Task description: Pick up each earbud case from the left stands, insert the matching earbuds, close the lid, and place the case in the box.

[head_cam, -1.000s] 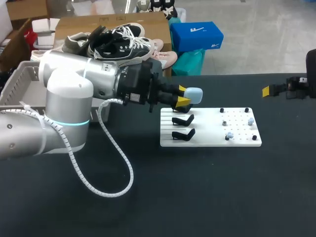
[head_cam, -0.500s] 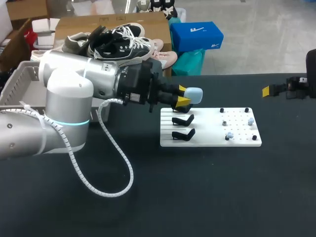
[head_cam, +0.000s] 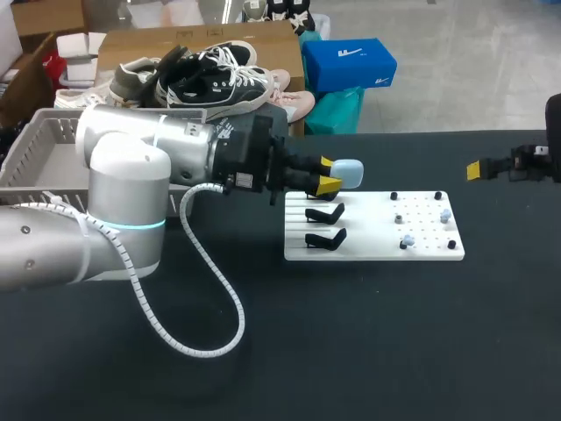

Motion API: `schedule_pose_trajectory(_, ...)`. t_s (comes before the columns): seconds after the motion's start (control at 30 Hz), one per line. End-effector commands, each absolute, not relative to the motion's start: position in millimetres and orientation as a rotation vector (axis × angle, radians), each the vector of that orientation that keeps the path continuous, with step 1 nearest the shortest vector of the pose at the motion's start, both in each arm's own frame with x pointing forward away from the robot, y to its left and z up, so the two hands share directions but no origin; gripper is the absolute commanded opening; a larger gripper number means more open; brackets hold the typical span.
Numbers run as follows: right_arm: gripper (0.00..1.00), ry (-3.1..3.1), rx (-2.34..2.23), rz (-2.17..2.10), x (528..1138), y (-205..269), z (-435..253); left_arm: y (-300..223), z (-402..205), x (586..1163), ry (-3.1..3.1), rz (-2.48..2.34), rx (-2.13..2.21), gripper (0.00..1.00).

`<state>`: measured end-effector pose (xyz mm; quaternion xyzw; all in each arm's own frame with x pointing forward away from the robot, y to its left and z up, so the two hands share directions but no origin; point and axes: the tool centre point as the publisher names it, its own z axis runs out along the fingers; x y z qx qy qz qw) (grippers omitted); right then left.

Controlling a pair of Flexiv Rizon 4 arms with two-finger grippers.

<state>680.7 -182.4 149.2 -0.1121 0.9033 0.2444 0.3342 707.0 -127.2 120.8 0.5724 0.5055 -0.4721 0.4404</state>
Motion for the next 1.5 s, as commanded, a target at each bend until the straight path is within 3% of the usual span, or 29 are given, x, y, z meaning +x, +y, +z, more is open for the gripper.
schedule_pose_trajectory(0.03,1.00,2.351,-0.315,0.614,656.8,-182.9,153.9,-134.7,117.0,714.2,1.246,-1.199,1.432,0.00)
schedule_pose_trajectory(0.67,1.00,2.313,-0.505,0.616,604.4,-127.9,158.1,-147.6,112.7,706.2,1.201,-1.238,1.406,0.00)
schedule_pose_trajectory(1.5,1.00,2.396,-0.586,0.618,615.5,-54.0,145.6,-153.0,107.0,692.9,1.197,-1.267,1.421,0.00)
